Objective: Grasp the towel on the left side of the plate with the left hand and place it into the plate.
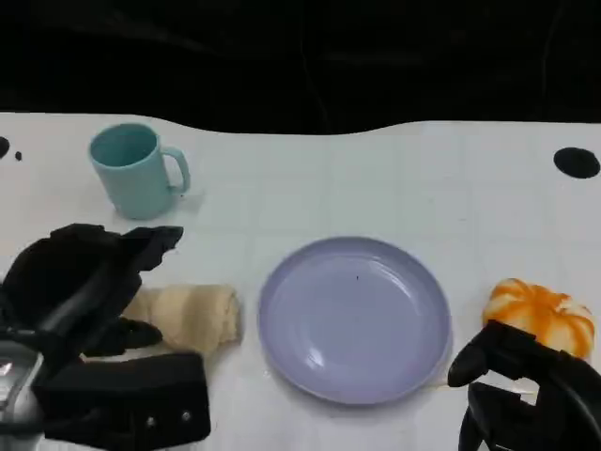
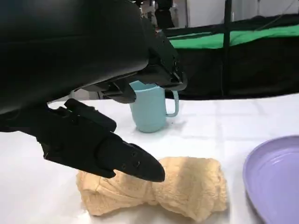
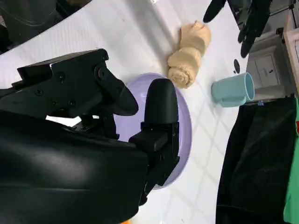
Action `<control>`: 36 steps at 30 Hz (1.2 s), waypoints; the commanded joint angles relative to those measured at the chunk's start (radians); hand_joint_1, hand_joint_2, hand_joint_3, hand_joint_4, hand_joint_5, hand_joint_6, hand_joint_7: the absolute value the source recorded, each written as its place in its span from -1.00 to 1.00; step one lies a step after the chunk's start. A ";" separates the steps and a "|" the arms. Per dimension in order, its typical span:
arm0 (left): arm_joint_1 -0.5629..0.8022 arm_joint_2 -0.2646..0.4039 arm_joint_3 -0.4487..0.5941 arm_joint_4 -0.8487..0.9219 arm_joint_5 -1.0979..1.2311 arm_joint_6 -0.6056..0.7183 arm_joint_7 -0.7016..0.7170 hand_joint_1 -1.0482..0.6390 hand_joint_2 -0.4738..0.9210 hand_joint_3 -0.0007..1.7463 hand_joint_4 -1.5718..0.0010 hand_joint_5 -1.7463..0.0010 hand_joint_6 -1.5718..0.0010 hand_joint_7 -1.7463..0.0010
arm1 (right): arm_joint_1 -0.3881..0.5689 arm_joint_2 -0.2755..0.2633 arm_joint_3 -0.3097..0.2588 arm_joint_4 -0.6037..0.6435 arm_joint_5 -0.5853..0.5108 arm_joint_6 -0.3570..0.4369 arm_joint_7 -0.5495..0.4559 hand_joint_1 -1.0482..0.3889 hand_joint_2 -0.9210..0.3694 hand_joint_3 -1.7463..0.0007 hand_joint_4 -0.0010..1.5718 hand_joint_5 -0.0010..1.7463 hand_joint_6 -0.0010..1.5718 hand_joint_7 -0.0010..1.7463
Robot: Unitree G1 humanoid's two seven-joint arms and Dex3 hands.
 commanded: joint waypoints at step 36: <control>-0.404 -0.102 -0.294 1.037 -0.039 -0.242 0.467 -0.08 1.00 -0.85 -0.09 -0.71 -0.53 0.86 | 0.007 -0.013 -0.010 -0.025 -0.003 0.001 -0.007 0.33 -0.75 -0.15 -0.19 1.00 -0.41 0.87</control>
